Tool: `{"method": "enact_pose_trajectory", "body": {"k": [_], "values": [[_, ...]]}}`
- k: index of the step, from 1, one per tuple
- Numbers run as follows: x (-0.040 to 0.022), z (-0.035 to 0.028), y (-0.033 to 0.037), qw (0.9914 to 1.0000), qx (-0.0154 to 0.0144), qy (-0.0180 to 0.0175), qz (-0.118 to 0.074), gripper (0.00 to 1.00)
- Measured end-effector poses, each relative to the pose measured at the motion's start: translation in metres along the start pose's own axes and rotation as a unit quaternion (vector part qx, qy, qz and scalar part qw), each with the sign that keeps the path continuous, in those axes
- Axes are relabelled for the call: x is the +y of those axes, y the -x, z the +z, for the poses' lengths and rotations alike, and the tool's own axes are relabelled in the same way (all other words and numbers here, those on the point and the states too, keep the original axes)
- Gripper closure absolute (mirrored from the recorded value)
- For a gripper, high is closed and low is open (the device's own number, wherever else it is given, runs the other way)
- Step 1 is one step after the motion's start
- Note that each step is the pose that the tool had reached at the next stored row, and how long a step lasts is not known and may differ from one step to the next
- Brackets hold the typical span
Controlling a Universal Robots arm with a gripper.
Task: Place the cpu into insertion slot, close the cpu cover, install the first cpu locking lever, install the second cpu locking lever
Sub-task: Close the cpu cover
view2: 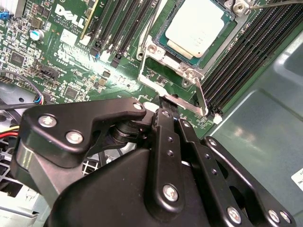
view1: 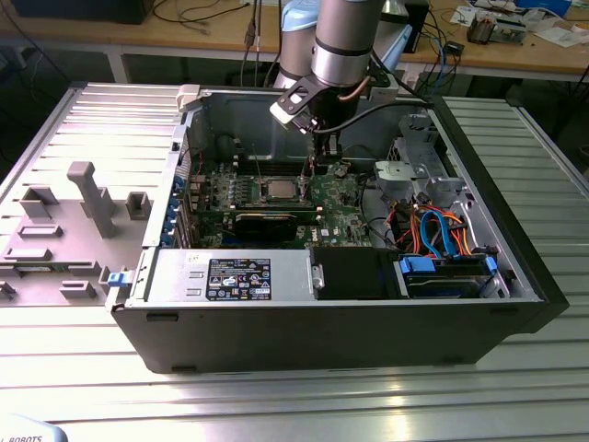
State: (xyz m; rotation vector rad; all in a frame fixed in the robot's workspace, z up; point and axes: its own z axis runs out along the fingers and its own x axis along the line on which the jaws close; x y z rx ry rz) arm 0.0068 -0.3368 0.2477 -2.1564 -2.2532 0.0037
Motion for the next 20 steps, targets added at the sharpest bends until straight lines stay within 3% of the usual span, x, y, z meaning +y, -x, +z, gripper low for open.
{"method": "enact_pose_trajectory", "body": {"k": [20], "values": [[-0.0044, 0.0001, -0.0002, 1.0, 0.0, 0.0, 0.0, 0.89]]}}
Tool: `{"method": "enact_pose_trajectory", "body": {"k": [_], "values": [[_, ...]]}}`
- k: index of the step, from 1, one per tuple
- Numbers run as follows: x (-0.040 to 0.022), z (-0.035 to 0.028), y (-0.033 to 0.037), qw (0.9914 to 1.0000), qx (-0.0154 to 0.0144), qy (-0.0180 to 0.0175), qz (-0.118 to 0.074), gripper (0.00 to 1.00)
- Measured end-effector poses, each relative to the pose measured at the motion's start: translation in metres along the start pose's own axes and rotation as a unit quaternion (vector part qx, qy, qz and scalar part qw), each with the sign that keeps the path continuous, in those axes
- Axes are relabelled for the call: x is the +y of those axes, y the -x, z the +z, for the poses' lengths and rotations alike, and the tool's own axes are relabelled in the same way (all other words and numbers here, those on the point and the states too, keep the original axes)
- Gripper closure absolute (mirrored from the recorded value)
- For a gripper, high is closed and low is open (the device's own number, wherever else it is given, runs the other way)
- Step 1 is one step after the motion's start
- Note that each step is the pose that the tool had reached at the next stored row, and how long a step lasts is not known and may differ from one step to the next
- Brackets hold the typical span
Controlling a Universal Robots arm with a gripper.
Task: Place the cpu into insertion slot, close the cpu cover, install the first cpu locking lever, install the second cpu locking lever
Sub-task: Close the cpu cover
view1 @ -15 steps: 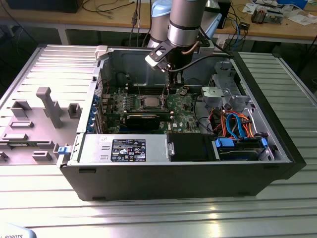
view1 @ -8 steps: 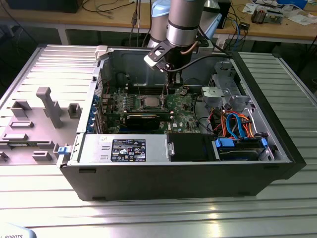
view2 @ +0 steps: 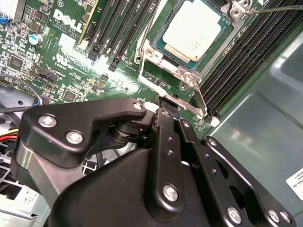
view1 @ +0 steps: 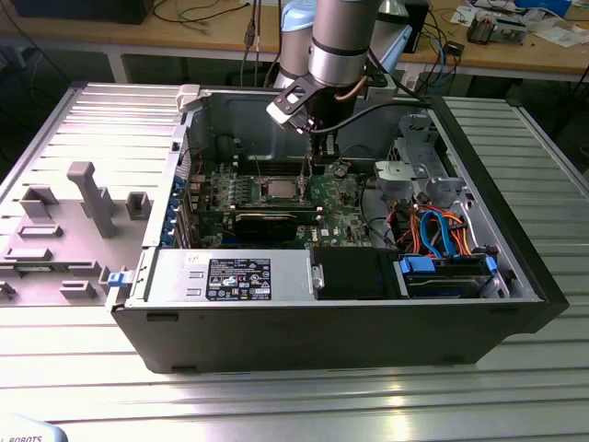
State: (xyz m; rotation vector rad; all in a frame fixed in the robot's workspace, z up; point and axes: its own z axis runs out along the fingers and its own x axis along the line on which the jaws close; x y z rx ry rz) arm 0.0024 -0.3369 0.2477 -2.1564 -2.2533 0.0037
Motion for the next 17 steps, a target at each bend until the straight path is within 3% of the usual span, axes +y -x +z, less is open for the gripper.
{"method": "enact_pose_trajectory", "body": {"k": [17], "values": [[-0.0026, 0.0001, -0.0001, 1.0, 0.0, 0.0, 0.0, 0.89]]}}
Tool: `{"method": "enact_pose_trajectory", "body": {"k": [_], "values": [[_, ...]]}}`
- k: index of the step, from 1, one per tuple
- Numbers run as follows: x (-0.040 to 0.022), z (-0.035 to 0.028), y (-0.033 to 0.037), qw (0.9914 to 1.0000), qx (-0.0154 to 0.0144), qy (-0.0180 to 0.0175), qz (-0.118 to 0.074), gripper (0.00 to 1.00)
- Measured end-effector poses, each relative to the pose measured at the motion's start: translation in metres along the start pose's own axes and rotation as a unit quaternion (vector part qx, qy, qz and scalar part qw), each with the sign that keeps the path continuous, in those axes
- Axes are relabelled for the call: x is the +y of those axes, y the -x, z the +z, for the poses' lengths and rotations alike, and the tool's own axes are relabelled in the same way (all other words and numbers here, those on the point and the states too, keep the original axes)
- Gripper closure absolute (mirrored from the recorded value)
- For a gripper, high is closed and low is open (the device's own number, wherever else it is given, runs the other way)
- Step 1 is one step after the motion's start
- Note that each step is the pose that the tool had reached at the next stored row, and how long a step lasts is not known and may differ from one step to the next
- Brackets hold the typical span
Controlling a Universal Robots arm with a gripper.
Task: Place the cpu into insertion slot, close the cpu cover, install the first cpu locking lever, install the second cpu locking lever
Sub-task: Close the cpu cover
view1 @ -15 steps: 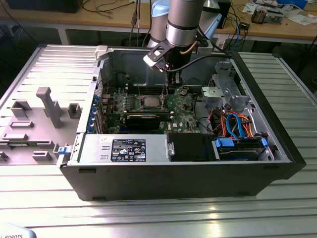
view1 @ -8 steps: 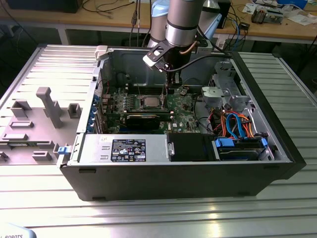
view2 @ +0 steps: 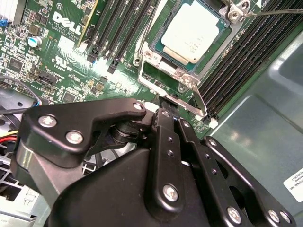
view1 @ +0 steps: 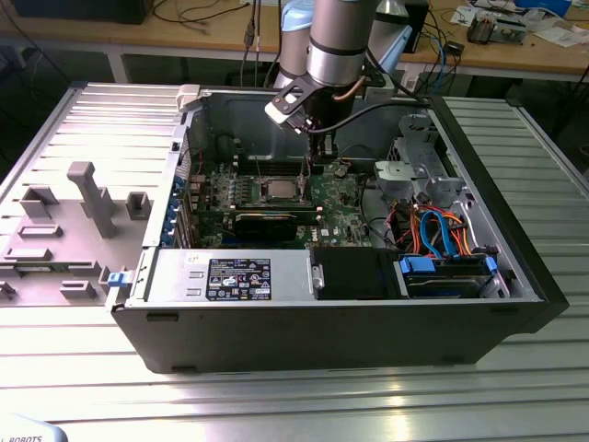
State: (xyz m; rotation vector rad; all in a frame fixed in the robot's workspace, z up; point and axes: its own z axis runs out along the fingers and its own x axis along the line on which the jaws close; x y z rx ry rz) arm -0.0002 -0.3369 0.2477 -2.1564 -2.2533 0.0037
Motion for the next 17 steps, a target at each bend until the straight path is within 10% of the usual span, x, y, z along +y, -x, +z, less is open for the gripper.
{"method": "enact_pose_trajectory", "body": {"k": [17], "values": [[-0.0041, 0.0001, -0.0002, 1.0, 0.0, 0.0, 0.0, 0.89]]}}
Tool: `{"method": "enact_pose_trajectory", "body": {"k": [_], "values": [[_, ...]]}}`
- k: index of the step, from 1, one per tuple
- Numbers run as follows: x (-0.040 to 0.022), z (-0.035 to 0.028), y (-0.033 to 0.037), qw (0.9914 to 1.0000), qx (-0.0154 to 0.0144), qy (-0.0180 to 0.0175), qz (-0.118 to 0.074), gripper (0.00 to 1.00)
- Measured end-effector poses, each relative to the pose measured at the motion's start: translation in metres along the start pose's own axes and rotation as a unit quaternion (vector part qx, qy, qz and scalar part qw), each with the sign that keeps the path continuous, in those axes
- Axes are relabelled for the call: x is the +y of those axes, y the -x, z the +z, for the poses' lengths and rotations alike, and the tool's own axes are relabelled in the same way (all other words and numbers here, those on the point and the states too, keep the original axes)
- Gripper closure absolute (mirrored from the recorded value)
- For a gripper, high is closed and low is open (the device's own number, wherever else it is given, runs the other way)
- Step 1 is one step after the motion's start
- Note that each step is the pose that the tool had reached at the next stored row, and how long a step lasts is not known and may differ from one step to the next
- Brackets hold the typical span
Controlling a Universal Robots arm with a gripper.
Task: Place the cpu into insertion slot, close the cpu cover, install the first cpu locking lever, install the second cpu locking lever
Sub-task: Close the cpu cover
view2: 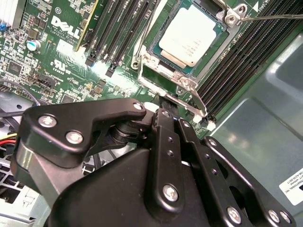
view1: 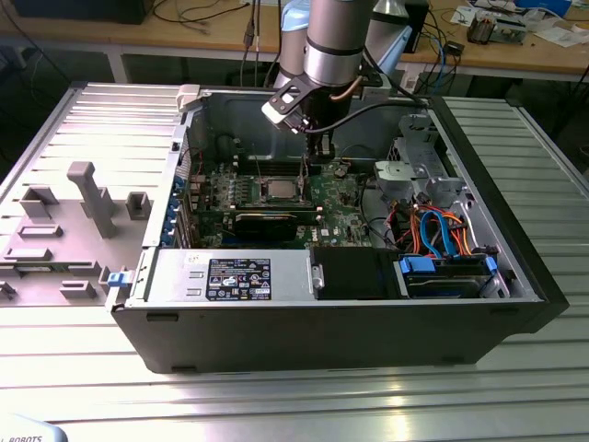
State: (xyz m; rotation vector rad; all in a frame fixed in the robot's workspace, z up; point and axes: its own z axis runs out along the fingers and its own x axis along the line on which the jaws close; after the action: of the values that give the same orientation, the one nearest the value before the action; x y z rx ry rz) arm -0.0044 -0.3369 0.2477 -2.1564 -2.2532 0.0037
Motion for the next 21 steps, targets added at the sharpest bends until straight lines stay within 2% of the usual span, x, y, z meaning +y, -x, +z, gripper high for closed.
{"method": "enact_pose_trajectory", "body": {"k": [7, 21], "values": [[-0.0028, 0.0, -0.0001, 1.0, 0.0, 0.0, 0.0, 0.89], [-0.0045, 0.0001, -0.0002, 1.0, 0.0, 0.0, 0.0, 0.89]]}}
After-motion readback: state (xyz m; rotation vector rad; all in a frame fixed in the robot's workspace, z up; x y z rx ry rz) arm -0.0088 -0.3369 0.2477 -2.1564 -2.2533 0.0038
